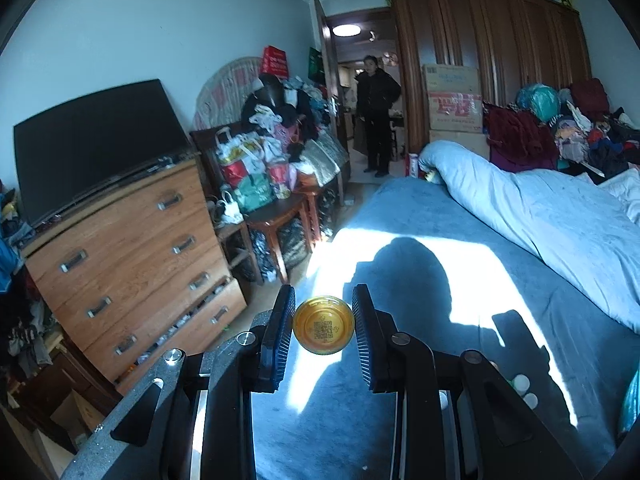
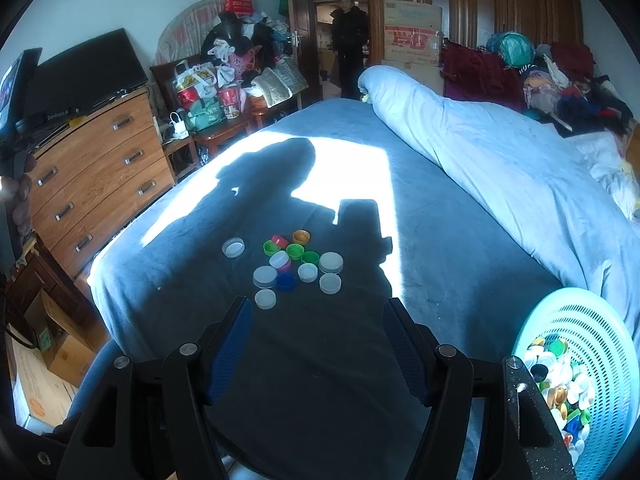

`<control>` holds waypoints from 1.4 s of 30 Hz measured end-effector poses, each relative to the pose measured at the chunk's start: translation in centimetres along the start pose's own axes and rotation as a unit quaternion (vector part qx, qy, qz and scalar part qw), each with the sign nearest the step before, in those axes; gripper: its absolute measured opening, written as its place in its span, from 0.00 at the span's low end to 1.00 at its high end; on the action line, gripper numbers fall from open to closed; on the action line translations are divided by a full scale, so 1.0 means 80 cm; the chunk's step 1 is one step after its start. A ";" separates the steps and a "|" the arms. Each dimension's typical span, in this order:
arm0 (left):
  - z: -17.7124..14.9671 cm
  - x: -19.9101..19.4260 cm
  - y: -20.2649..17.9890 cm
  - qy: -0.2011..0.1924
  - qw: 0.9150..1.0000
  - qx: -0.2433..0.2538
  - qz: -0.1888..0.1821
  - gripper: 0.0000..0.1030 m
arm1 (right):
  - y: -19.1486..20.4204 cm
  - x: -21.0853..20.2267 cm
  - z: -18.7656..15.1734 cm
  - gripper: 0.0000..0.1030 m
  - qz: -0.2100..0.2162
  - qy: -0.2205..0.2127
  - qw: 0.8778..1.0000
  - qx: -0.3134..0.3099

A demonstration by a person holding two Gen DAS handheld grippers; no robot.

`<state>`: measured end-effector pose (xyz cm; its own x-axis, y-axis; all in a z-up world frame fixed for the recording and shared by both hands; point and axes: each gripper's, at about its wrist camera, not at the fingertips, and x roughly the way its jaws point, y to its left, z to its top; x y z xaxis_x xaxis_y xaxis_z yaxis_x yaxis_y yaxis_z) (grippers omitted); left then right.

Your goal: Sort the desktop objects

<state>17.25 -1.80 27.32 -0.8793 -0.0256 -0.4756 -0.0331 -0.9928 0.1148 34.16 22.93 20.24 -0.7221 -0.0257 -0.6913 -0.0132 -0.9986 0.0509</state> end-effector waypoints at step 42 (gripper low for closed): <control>-0.102 0.172 -0.106 0.306 0.923 -0.002 -0.233 0.24 | -0.024 0.022 -0.020 0.58 0.043 0.024 0.995 0.082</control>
<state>9.30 5.32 12.71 -0.3361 0.3448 -0.8764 -0.3376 -0.9128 -0.2297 34.04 24.73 17.76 -0.6911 -0.1178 -0.7131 -0.0674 -0.9718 0.2259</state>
